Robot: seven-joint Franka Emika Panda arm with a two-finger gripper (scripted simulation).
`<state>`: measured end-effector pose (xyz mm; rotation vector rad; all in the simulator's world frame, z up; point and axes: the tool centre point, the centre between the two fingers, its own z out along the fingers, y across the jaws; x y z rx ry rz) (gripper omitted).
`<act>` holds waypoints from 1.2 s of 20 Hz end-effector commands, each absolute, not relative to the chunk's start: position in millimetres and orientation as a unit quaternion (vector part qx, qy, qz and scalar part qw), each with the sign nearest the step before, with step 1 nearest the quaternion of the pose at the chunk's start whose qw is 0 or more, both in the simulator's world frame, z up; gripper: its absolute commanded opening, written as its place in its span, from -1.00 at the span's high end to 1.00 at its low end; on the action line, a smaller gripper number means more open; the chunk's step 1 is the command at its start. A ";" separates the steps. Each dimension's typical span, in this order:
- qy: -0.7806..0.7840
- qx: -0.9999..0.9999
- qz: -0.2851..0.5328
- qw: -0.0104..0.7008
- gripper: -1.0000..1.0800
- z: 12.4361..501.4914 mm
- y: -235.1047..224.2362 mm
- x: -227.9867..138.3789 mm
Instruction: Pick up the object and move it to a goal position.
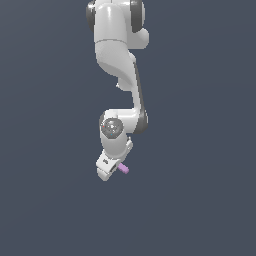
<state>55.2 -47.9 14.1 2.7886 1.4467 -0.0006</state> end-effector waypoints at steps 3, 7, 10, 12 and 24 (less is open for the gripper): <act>0.461 0.888 0.000 0.000 1.00 16.2 -43.6 58.1; 0.460 0.888 0.000 0.000 1.00 22.1 -31.5 66.2; 0.460 0.888 0.000 0.000 1.00 28.4 -18.3 75.2; 0.460 0.888 0.000 0.000 1.00 33.3 -8.0 82.3; 0.460 0.888 0.000 0.000 1.00 57.7 42.9 119.6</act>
